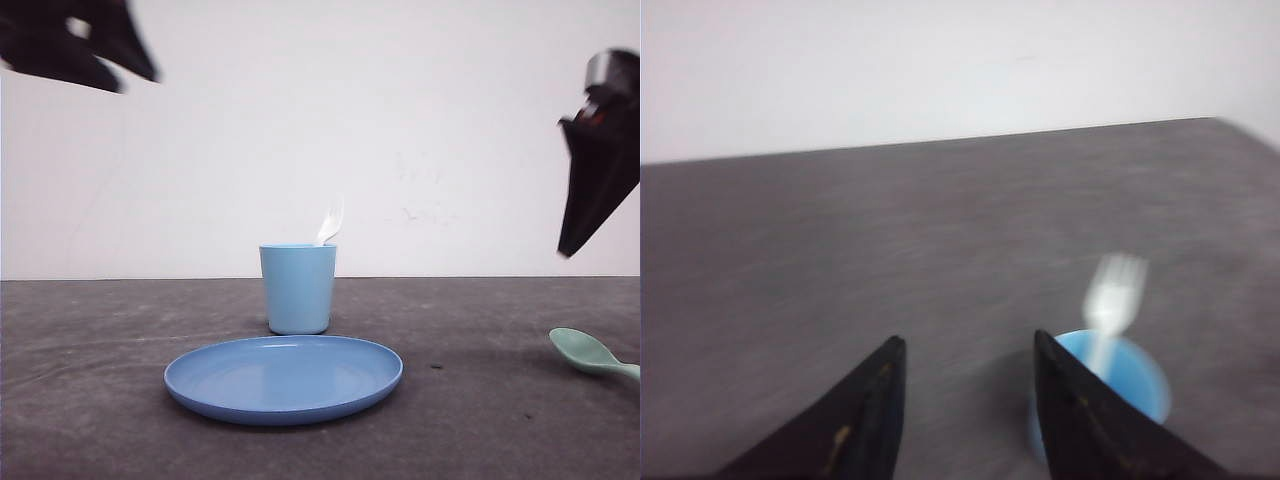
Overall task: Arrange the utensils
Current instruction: 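Lower the right gripper onto the mint-green spoon and close it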
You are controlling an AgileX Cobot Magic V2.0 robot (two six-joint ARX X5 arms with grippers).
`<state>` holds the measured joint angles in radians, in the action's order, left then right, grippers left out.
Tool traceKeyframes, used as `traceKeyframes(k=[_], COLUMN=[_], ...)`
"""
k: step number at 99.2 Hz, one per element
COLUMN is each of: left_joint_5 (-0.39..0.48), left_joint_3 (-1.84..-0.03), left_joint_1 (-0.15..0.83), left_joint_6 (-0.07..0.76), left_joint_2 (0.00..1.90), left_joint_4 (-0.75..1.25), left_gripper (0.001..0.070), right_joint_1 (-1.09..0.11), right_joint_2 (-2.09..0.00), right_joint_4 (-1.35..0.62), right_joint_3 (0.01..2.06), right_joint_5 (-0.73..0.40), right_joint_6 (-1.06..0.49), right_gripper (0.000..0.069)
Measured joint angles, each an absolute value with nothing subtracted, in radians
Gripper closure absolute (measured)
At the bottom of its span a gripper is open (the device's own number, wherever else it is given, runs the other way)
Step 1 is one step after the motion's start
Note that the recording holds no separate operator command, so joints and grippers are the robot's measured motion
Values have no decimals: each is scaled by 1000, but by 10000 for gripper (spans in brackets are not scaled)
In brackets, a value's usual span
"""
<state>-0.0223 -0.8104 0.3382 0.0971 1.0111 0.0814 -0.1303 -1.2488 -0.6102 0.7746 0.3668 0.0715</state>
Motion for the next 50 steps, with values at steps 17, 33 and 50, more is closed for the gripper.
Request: traceKeyframes(k=[17,33,50], left_joint_5=[-93,-126,-126], left_joint_3=[-810,-810,-810], left_joint_1=[260,218,216], left_joint_6=[97,97,97], left_joint_2=[862,788,752], left_joint_4=[278,381,416], left_gripper=[476,476,476], right_joint_1=[-157,-178,-199], right_joint_2=[-1336,-1401,-1459], right_joint_4=[-546,-508,-472], right_joint_3=[775,775,775], right_joint_5=[367,366,366], right_joint_6=[75,75,75], right_gripper=[12,12,27])
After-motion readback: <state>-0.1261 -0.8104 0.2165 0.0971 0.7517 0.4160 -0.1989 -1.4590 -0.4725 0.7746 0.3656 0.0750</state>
